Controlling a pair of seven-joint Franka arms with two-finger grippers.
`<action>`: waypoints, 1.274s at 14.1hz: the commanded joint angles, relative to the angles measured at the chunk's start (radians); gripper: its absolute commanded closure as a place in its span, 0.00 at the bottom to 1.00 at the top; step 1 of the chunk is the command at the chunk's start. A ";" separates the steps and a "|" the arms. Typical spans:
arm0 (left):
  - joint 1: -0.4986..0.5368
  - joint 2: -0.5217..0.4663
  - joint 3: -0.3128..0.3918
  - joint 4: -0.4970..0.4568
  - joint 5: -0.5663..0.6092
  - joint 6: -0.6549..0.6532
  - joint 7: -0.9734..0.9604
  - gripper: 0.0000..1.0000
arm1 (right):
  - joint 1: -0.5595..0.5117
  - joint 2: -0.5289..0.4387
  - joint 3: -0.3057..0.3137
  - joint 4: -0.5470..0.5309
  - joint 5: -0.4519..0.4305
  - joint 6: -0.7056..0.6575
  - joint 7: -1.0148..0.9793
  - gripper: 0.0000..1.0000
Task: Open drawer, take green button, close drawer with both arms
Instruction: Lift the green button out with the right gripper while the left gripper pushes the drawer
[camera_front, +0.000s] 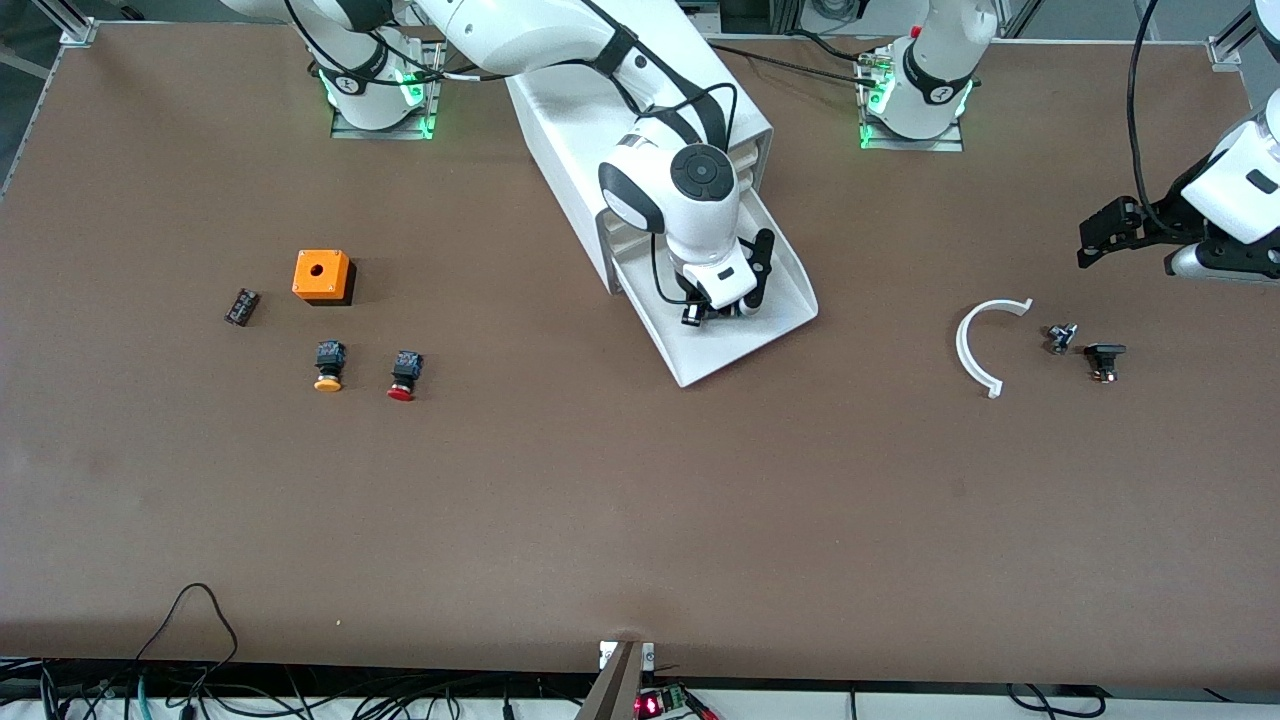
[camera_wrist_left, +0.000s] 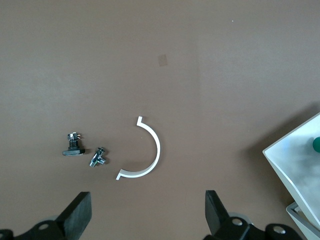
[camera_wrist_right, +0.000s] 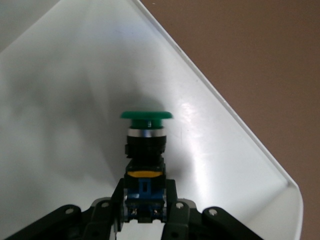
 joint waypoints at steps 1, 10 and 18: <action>-0.010 0.028 -0.002 0.016 -0.034 -0.013 -0.007 0.00 | 0.013 0.008 -0.015 0.032 -0.011 -0.018 -0.008 0.85; -0.041 0.218 -0.205 -0.156 -0.048 0.411 -0.491 0.00 | -0.021 -0.176 -0.174 0.115 -0.004 -0.162 0.182 0.92; -0.223 0.540 -0.218 -0.168 -0.034 0.752 -0.766 0.00 | -0.433 -0.280 -0.211 -0.020 0.067 -0.236 0.212 0.92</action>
